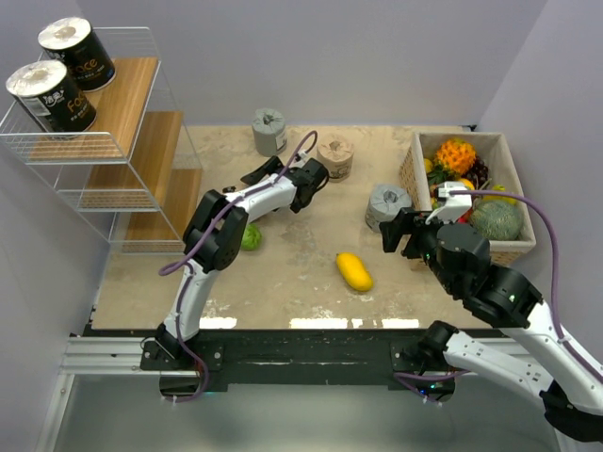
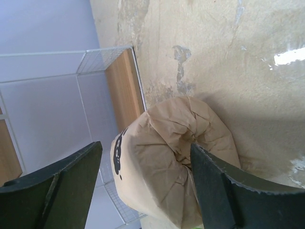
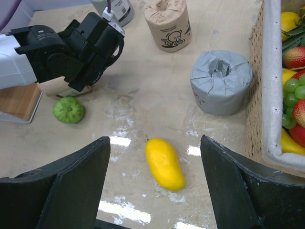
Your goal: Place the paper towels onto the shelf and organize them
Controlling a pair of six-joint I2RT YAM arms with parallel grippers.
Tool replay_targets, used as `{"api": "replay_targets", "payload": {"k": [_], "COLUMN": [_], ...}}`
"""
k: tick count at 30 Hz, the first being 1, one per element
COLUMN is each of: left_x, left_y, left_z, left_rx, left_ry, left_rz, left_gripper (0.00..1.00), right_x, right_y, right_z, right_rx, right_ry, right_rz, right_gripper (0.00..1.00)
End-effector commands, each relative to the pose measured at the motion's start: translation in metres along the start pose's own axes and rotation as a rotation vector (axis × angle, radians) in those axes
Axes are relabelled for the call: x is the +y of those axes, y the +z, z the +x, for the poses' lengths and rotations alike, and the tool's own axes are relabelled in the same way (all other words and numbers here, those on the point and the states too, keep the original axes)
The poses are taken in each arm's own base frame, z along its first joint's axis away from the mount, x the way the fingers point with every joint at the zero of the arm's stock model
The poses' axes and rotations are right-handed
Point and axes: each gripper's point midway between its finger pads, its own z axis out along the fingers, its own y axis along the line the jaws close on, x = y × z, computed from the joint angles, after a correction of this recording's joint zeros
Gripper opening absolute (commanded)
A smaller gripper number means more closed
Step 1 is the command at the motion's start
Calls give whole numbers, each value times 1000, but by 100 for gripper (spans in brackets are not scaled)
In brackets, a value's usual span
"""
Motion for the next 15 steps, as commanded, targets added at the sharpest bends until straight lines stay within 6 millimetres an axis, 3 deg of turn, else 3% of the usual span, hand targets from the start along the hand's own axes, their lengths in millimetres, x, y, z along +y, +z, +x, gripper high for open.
{"api": "replay_targets", "payload": {"k": [1,12,15], "left_x": [17,0,-1], "left_y": [3,16,17], "left_z": [-10,35,37], "left_rx": [-8,95,98], "left_ry": [-57,-30,-39], "left_rz": [-54,-42,-36], "left_gripper": [80,71,61], "right_x": [-2,-1,0], "right_y": [4,4,4], "right_z": [-3,-6,-6], "right_rx": [-16,-23,-23], "right_ry": [-18,-19,-15], "right_rz": [22,21,19], "right_gripper": [80,80,80]}}
